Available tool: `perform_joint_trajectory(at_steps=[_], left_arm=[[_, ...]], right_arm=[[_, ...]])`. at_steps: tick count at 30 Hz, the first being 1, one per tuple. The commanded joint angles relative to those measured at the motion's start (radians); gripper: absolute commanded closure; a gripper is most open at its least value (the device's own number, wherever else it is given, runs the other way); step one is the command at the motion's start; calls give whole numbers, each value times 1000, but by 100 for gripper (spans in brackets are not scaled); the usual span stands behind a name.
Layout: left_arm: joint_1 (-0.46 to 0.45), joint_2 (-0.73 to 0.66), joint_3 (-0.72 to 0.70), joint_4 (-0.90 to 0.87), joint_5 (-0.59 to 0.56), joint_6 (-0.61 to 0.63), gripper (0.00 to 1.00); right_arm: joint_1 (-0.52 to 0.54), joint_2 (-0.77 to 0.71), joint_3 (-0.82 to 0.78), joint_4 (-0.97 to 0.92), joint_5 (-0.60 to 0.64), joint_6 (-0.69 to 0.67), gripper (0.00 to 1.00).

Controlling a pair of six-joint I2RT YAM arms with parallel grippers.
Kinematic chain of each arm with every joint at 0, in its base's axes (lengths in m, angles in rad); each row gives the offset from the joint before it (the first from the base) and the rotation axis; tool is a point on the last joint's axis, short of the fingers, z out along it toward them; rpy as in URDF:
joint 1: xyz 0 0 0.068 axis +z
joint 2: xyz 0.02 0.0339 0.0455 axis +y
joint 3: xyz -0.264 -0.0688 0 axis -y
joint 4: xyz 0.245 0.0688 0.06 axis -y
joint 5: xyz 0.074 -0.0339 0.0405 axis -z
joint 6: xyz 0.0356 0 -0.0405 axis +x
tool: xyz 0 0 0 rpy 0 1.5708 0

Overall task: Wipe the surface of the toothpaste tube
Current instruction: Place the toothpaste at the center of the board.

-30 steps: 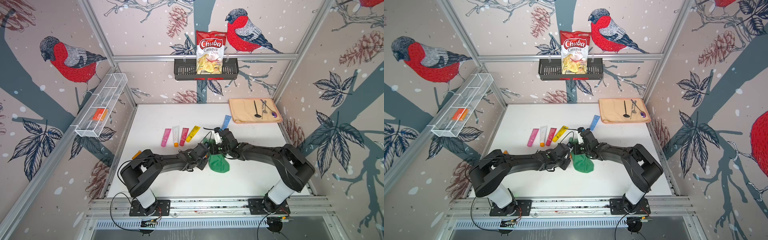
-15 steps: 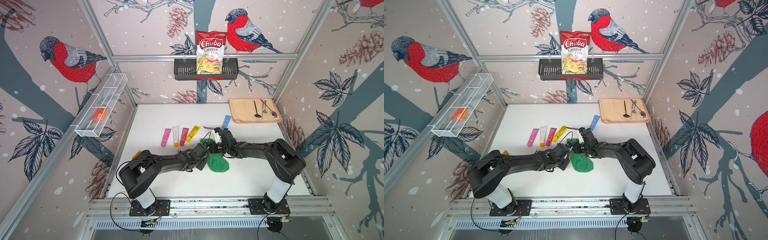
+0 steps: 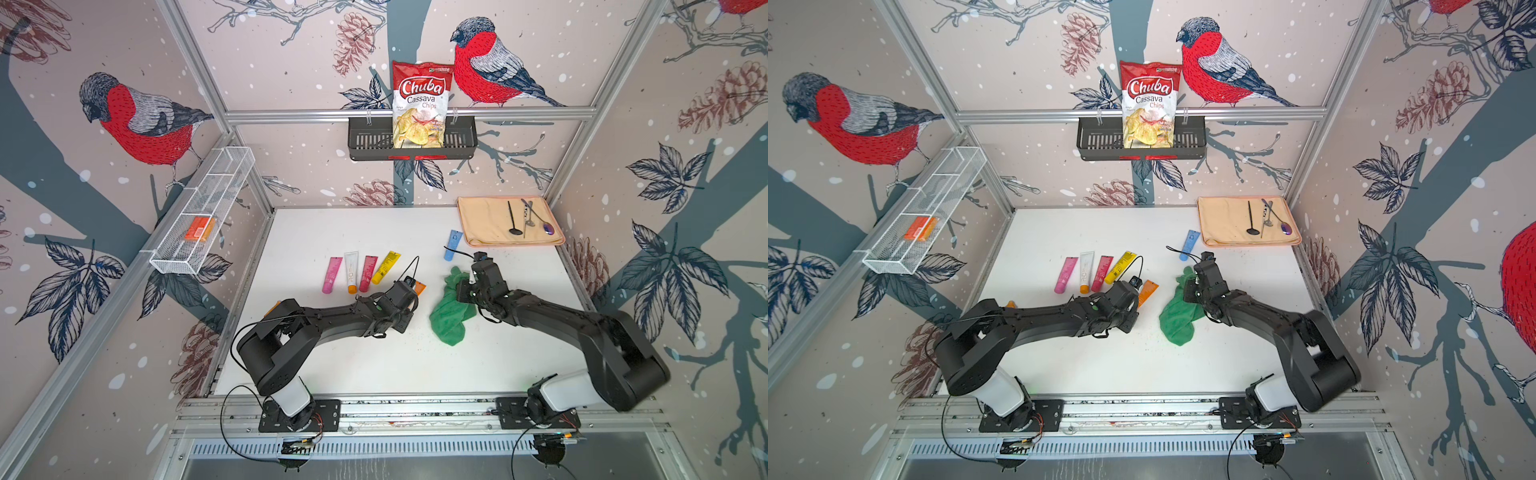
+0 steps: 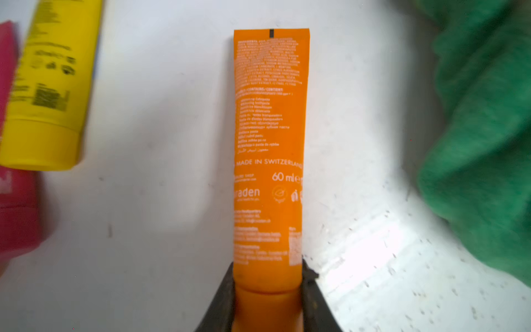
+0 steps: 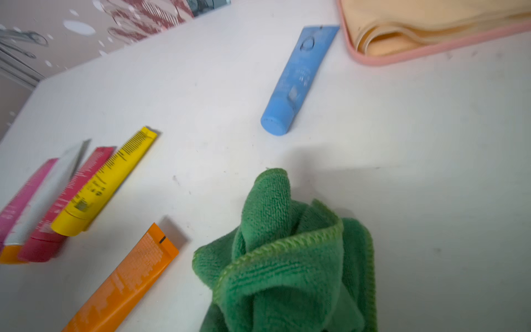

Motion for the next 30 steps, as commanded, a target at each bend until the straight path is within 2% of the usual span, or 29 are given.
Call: perform_joint_trajectory(at_steps=[1,6,11,14,21,25,30], left_arm=[[22,3,28,14,-36,-31,87],[66,59,130,1,-44,-75,87],[138,216,305,-84,-48,-136,87],[162,272,358,-115,-55,-165,87],[169,292,365,-160,-53,-134,84],[179,320,376,-211,-62,-108,83],[222,324,366,-231,-85,-133,82]], right_arm=[[-4,-135,-17,-53,75,3,97],[-11,-297,-39,-113,28,-3,96],[-11,-372,-74,-137,-37,2,96],[-14,-415,-91,-173,-41,-7,96],[-53,-514,-161,-167,-39,-21,96],[-77,-502,-177,-144,-79,-22,96],[-82,-480,-170,-151,-104,-29,96]])
